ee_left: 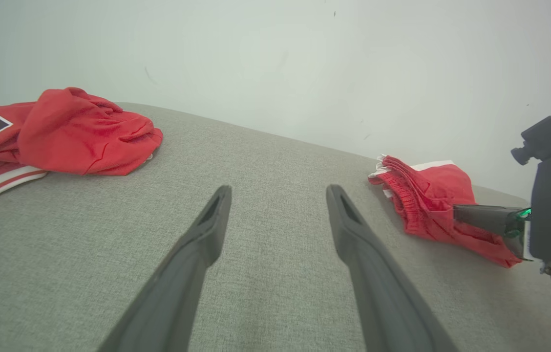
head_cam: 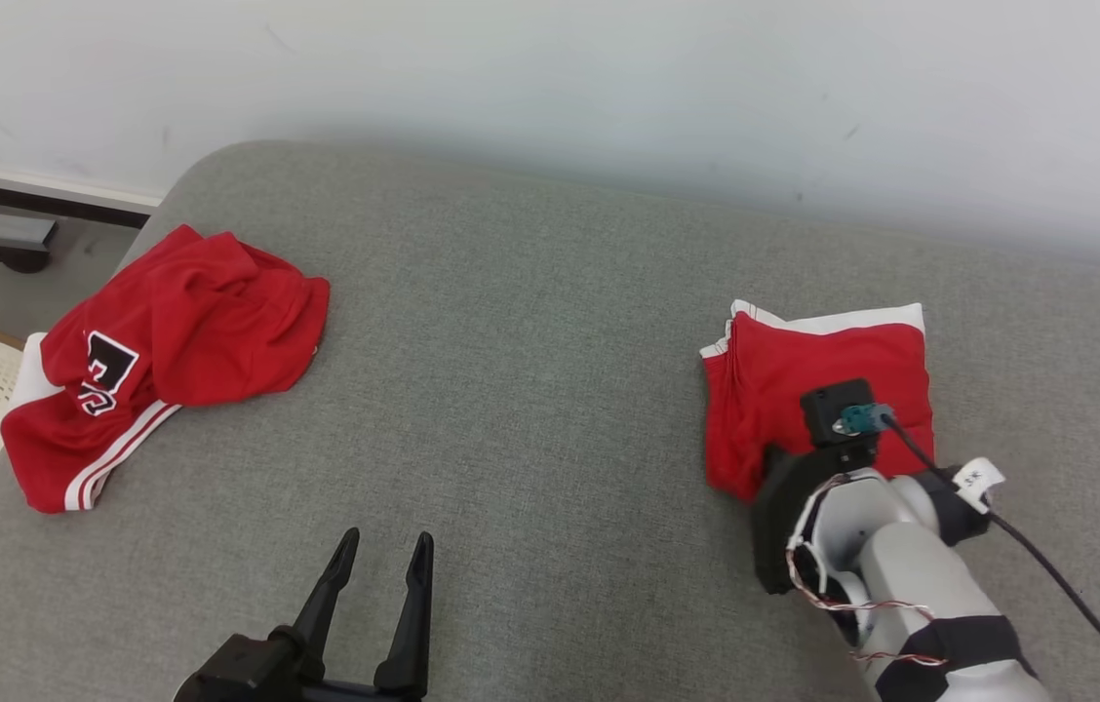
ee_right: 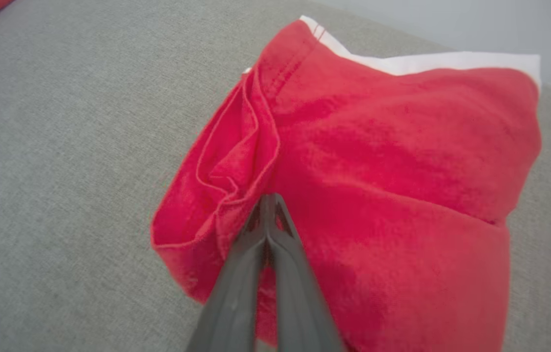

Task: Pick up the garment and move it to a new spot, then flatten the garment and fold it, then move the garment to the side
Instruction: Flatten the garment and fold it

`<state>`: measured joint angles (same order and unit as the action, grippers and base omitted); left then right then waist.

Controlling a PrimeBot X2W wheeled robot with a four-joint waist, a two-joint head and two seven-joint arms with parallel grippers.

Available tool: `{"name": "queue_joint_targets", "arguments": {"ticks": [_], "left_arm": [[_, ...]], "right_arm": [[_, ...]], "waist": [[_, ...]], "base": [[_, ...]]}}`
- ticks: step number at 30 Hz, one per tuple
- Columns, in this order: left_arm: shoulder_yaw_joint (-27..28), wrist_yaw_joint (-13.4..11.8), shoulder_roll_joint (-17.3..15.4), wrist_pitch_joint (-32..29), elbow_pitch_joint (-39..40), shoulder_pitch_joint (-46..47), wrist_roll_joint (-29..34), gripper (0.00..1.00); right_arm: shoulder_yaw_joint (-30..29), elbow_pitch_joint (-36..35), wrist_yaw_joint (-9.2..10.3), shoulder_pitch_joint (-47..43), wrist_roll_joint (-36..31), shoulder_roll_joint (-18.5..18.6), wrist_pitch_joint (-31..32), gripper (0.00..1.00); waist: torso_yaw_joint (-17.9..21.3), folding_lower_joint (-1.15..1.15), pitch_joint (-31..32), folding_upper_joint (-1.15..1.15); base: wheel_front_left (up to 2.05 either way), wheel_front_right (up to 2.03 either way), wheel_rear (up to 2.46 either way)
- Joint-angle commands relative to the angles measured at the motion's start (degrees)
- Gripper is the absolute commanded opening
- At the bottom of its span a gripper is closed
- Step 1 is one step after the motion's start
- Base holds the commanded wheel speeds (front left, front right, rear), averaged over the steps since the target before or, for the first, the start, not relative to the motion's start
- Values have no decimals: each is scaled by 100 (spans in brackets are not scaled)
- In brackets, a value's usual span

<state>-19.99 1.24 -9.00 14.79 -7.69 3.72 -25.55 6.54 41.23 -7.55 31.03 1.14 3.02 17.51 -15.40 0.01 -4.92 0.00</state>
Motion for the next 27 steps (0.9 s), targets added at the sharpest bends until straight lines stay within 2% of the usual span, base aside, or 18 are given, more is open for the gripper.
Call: {"name": "queue_joint_targets", "arguments": {"ticks": [1, 10, 13, 15, 16, 17, 18, 27], "left_arm": [[19, 17, 24, 36, -10, 67, -39, 100], [84, 2, 11, 44, 4, -47, -2, 100], [107, -9, -1, 46, 25, -83, 7, 100], [127, -22, -24, 47, 45, -123, 18, 100], [153, -31, -36, 47, 59, -145, 15, 100], [177, -45, -47, 38, 76, -162, 19, 100], [232, -62, -61, 38, 113, -162, 37, 100], [1084, -173, 113, 40, 626, -482, 337, 100]], "right_arm": [[217, 23, 13, 56, 225, -18, -79, 0], [1508, -164, 13, -135, 1097, -10, -112, 0], [1658, -373, 13, -197, 1374, -7, -193, 0], [1527, -591, 13, -264, 1488, -7, -337, 0], [1460, -738, 13, -323, 1506, -9, -458, 11], [1340, -851, 13, -412, 1497, -9, -560, 58], [1226, -1023, 13, -517, 1475, -9, -677, 100], [194, -2712, 13, -1886, 1288, -11, -1586, 100]], "waist": [[-34, -1, -16, 0], [48, -1, 39, 0], [114, -1, 93, 0], [177, -1, 140, 0], [227, -1, 167, 0], [280, -1, 194, 0], [349, -1, 224, 0], [990, -1, 459, 0]], "base": [[0, 0, 0], [0, 0, 0], [0, 0, 0], [0, 0, 0], [0, 0, 0], [0, 0, 0], [0, 0, 0], [0, 0, 0]]}}
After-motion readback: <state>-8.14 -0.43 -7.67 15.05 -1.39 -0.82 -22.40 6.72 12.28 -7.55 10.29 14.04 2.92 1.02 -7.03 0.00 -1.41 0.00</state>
